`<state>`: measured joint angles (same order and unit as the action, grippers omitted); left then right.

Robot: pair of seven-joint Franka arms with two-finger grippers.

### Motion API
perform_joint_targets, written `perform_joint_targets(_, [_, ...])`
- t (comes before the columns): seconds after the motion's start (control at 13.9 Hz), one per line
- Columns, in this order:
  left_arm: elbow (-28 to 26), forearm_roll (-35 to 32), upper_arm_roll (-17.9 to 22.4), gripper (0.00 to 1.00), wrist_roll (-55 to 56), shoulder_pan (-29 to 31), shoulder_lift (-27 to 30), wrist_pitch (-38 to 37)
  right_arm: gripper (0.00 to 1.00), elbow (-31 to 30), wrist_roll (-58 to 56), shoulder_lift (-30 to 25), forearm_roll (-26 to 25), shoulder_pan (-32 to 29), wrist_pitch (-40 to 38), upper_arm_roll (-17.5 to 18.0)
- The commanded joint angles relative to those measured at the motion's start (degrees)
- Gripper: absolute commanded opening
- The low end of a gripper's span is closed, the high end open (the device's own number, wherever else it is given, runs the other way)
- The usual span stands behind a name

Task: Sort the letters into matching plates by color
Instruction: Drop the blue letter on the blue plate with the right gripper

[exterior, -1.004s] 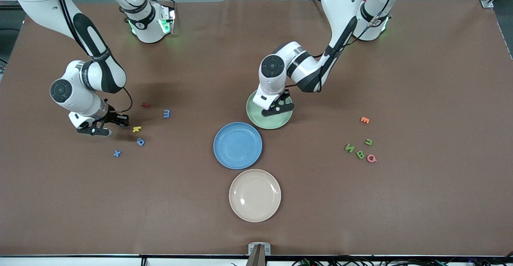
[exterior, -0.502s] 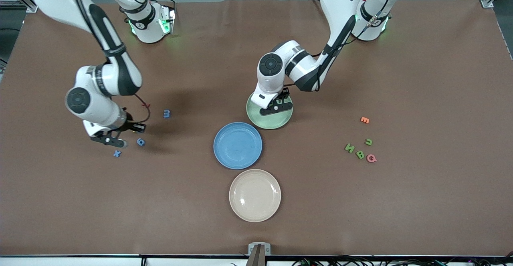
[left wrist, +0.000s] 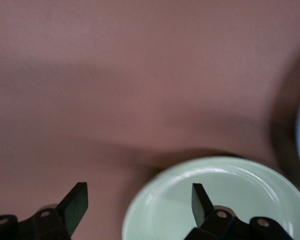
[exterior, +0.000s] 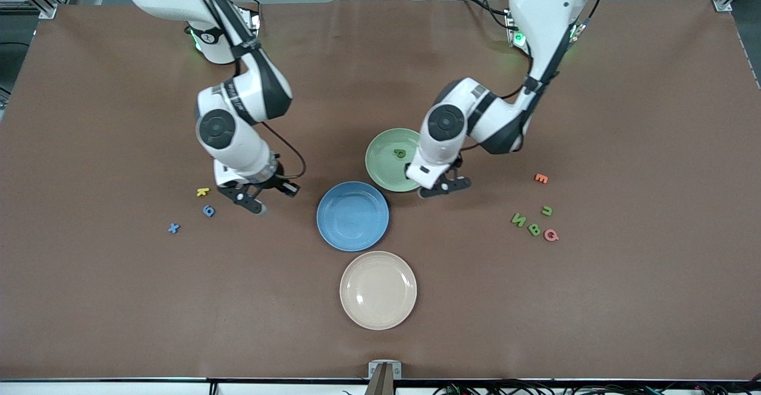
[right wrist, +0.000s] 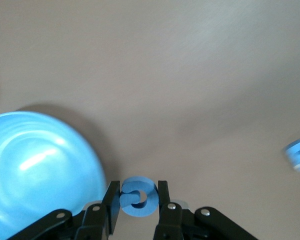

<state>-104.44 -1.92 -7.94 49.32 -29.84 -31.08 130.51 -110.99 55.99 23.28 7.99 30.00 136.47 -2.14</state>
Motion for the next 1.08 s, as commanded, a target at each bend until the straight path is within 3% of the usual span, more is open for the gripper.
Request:
perform_joint_targets(0.0, [-0.58,-1.16,-0.06,0.92,-5.52,3.63,0.67,-0.78,0.01,11.03,7.79,9.04,1.24,4.09,-0.86,-0.94])
perform_joint_targets(0.14, [-1.02,-1.24,0.03,0.92,-10.19,6.27,0.84,-0.78,0.01,15.96,11.84,13.35,0.89,6.02,-0.86,-0.94])
perform_joint_targets(0.29, [-1.29,-5.79,-0.15,0.92,-11.96,9.26,0.75,-0.78,0.01,18.96,14.39,16.08,0.62,7.43,-0.68,-0.94])
perform_joint_targets(0.57, [-1.37,-9.85,-0.33,0.91,-13.54,12.96,0.23,-0.25,0.01,19.67,15.98,17.59,0.45,8.67,-0.07,-1.03])
perform_joint_targets(1.0, [-2.60,-10.03,-0.33,0.91,-18.56,18.67,-0.48,4.30,0.01,20.02,17.83,18.29,0.45,10.16,-0.42,-1.03])
